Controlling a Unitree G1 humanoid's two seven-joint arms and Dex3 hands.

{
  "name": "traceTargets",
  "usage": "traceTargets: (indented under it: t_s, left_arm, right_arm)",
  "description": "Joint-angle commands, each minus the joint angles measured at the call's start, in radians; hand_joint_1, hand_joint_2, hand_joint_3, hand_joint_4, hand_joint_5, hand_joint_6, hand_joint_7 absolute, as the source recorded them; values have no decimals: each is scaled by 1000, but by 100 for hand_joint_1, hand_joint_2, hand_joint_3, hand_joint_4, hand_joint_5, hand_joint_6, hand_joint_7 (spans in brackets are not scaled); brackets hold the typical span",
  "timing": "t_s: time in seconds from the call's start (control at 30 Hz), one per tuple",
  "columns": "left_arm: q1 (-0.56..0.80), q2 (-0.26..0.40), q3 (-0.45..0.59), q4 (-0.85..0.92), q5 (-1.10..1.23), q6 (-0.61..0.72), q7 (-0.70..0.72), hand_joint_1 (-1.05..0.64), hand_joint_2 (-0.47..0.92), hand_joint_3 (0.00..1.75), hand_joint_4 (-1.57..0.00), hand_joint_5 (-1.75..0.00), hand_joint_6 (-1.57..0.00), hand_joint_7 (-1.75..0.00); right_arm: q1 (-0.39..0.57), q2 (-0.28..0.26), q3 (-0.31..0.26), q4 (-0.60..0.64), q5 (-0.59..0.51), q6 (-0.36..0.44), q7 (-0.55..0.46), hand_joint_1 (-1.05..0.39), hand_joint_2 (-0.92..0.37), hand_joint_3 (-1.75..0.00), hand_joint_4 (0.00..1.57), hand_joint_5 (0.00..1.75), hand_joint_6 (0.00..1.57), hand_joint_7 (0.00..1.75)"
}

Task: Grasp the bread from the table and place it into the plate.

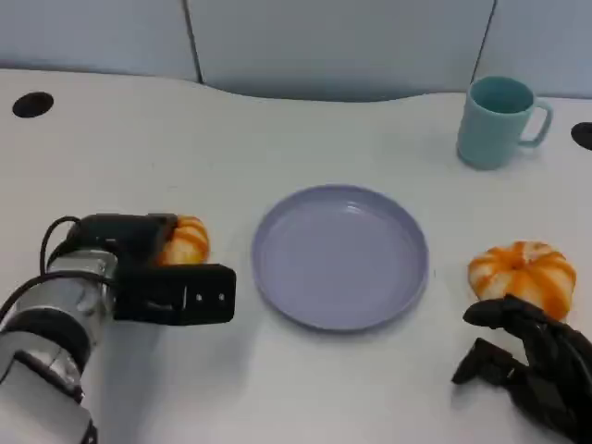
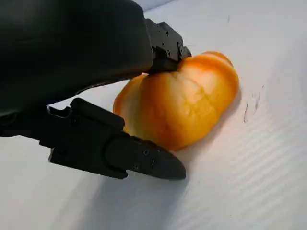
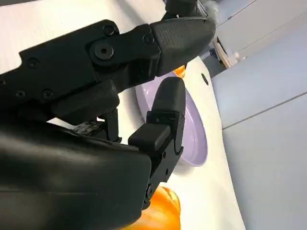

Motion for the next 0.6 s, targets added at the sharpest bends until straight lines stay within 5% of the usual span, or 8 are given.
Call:
traceTargets:
  t_s: [0.03, 0.07, 0.13, 0.23, 0.27, 0.33, 0.4, 0.6]
  left_arm:
    - [66, 9, -2, 14, -1, -87, 145, -23, 92, 23, -89, -35, -91, -14]
    - [67, 8, -5, 18, 1, -91, 156, -23, 92, 23, -95, -38, -98, -13]
    - [69, 8, -12, 22, 7, -96, 177, -23, 91, 7, -92, -88, -114, -7]
    - [77, 6, -15, 25, 8, -95, 208, -23, 92, 1, -87, -111, -119, -3]
    - [83, 5, -15, 26, 7, -93, 227, -20, 92, 15, -81, -142, -114, -39]
    - [92, 7, -15, 25, 7, -97, 261, -19, 92, 23, -76, -168, -66, -145]
    - [97, 11, -13, 23, 5, -115, 297, -17, 92, 26, -75, -173, -57, -168]
    - [96, 21, 0, 19, -7, -160, 345, -16, 92, 27, -77, -175, -56, -174]
  right_arm:
    - [17, -22, -11, -9, 16, 11, 9, -48, -92, -14, 62, 141, 65, 96]
    - [17, -22, -10, -7, 17, 9, 11, -48, -92, -14, 62, 141, 65, 96]
    - [17, -23, -10, -6, 18, 8, 13, -48, -92, -14, 62, 141, 65, 96]
    - [18, -22, -8, -9, 16, 10, 9, -48, -92, -14, 62, 142, 65, 96]
    - [18, -21, -7, -12, 14, 13, 2, -48, -92, -14, 62, 142, 65, 96]
    - [13, -18, -7, -2, 15, 8, 4, -49, -92, -14, 63, 143, 66, 97]
    - [8, -19, -6, 5, 13, 7, 5, -49, -92, -13, 63, 143, 66, 98]
    - [4, -18, -3, 8, 9, 7, 3, -49, -92, -13, 63, 144, 67, 97]
